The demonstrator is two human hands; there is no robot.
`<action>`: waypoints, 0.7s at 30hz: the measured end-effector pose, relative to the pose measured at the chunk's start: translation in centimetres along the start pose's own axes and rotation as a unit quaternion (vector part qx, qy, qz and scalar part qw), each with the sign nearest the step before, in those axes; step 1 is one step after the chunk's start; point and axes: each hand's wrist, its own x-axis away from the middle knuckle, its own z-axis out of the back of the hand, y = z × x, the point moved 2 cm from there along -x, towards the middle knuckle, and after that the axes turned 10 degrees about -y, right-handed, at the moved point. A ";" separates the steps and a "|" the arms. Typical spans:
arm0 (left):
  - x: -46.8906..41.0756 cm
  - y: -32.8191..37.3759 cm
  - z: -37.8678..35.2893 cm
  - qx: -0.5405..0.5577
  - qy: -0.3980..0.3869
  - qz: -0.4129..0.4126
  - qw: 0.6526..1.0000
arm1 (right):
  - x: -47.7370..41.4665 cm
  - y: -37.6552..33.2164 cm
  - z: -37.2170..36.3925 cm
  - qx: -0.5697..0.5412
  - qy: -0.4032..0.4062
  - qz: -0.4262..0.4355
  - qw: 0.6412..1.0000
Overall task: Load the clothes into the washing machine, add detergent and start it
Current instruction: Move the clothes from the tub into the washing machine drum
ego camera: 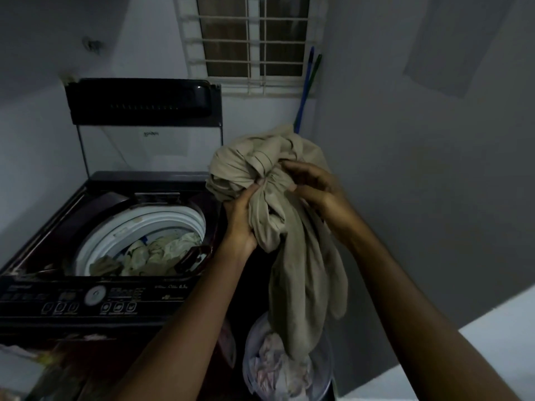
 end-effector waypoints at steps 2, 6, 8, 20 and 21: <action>-0.4 0.9 -0.4 0.017 0.000 -0.018 1.000 | 1.7 1.4 1.0 0.020 0.089 0.014 0.996; -1.7 2.2 -0.7 0.068 -0.022 -0.095 0.993 | 6.0 8.2 2.3 0.107 0.154 -0.089 0.978; -2.1 2.5 -0.7 0.063 -0.033 -0.100 0.992 | 7.1 12.4 1.6 0.125 0.113 -0.175 0.970; -1.4 5.2 6.5 -0.163 0.053 -0.181 0.968 | 3.7 6.7 4.4 -0.015 0.360 -0.126 0.924; -1.5 5.5 6.9 -0.180 0.049 -0.178 0.966 | 2.2 4.6 3.5 -0.028 0.354 -0.100 0.930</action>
